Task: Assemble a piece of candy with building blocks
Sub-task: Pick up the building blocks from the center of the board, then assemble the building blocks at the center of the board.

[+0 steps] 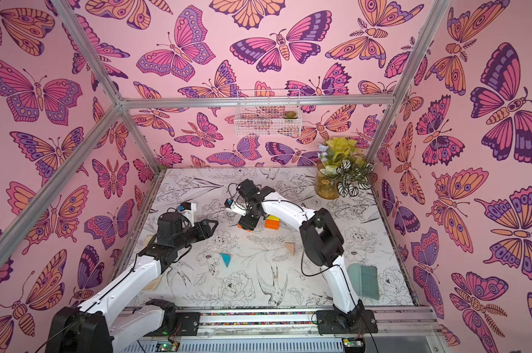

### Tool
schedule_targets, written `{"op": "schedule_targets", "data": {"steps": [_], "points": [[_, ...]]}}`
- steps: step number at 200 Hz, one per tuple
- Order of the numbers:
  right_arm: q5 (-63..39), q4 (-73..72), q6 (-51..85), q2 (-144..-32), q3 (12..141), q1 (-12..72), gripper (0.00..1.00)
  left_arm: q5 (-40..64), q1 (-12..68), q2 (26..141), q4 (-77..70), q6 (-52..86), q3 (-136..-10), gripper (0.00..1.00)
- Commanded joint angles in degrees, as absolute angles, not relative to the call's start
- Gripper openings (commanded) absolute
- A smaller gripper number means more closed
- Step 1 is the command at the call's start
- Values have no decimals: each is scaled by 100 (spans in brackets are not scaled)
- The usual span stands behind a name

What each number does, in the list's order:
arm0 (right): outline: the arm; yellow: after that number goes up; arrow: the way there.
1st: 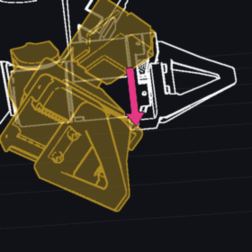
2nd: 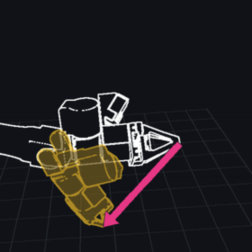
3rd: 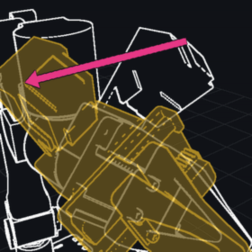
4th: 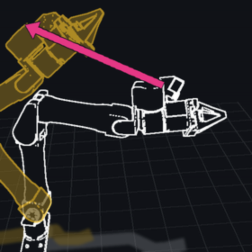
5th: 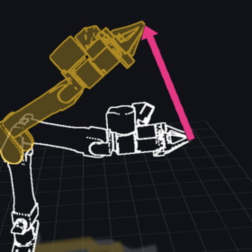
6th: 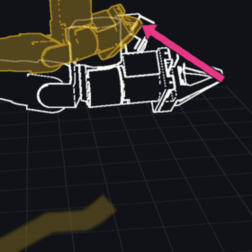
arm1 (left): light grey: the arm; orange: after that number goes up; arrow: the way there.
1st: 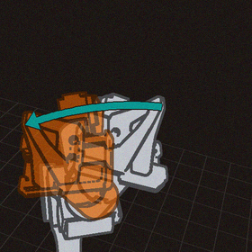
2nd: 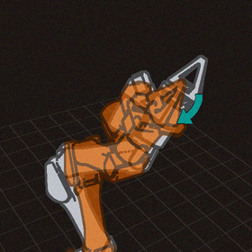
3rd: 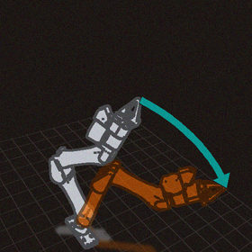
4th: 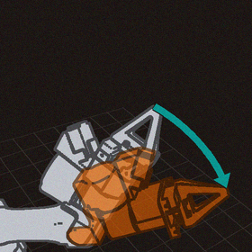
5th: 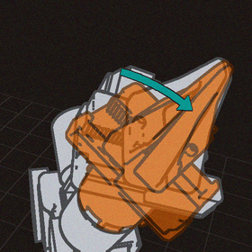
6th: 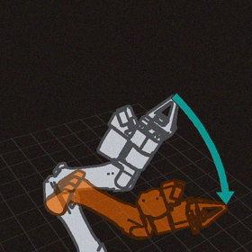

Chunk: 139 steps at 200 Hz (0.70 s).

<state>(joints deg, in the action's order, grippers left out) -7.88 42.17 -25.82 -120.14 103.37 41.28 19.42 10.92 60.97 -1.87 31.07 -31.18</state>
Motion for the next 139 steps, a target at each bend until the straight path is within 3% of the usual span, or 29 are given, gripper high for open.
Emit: {"op": "schedule_targets", "data": {"steps": [1, 49, 92, 111, 139], "points": [[-688, 3982, -2458, -10987, 10107, 3715, 49, 1896, 1033, 6102, -127, 3040, -3108, 62], [454, 3677, -2727, -9848, 8478, 3091, 48, 2333, 1032, 6687, -322, 3142, -3453, 62], [274, 2498, -3106, -9067, 6904, 2612, 42, 2457, 1038, 6926, -539, 3212, -3506, 62], [-19, 2246, -3078, -9050, 6711, 2372, 35, 2514, 1045, 7002, -594, 3239, -3514, 62], [-104, 2006, -3382, -9205, 6554, 2303, 33, 2532, 1046, 7005, -615, 3217, -3489, 61]]}}
